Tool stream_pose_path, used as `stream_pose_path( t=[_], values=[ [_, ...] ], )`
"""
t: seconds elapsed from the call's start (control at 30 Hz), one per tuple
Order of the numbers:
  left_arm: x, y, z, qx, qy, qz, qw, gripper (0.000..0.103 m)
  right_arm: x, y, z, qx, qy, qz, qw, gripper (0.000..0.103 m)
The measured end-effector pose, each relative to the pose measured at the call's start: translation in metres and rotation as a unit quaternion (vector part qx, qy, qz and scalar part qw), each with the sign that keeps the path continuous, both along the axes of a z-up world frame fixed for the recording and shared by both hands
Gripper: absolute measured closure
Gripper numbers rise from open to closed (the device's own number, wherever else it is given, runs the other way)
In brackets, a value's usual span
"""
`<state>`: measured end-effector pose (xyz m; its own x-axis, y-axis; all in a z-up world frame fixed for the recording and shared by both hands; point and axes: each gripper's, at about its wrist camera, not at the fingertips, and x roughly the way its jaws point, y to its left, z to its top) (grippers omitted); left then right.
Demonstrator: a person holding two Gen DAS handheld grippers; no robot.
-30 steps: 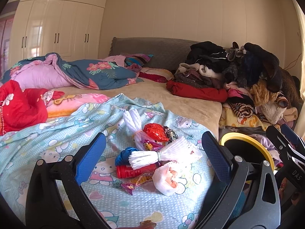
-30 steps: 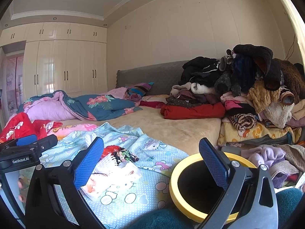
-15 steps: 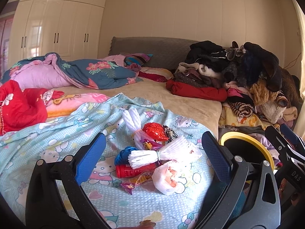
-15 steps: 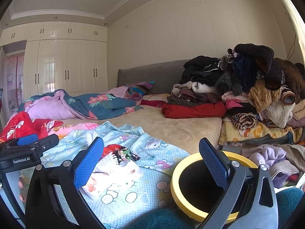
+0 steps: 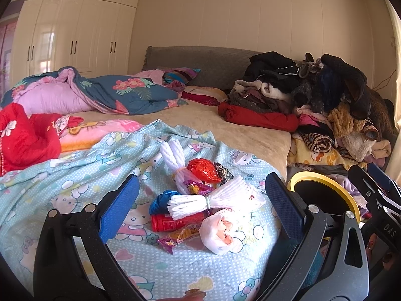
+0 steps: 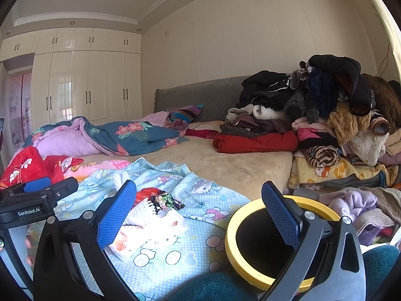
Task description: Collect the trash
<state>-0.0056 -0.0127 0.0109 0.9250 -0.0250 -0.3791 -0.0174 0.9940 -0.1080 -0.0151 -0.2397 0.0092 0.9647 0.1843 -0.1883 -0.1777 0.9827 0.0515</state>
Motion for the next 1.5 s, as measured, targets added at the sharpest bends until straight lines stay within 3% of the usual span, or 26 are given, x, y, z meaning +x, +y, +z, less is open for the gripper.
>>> stream_pose_path(
  t=[0.23, 0.83, 1.27, 1.5],
  values=[
    [-0.001, 0.005, -0.006, -0.011, 0.005, 0.013, 0.9998, 0.011, 0.004, 0.009, -0.009, 0.000, 0.021, 0.033, 0.999, 0.006],
    [0.020, 0.086, -0.019, -0.073, 0.030, 0.083, 0.9935, 0.011, 0.052, 0.071, -0.020, -0.036, 0.082, 0.165, 0.982, 0.006],
    [0.079, 0.111, -0.024, -0.126, 0.040, 0.056, 0.9897, 0.011, 0.110, 0.104, -0.028, -0.063, 0.129, 0.227, 0.963, 0.006],
    [0.131, 0.114, -0.038, -0.152, 0.080, 0.032, 0.9846, 0.011, 0.153, 0.109, -0.046, -0.071, 0.175, 0.241, 0.952, 0.006]
  ],
)
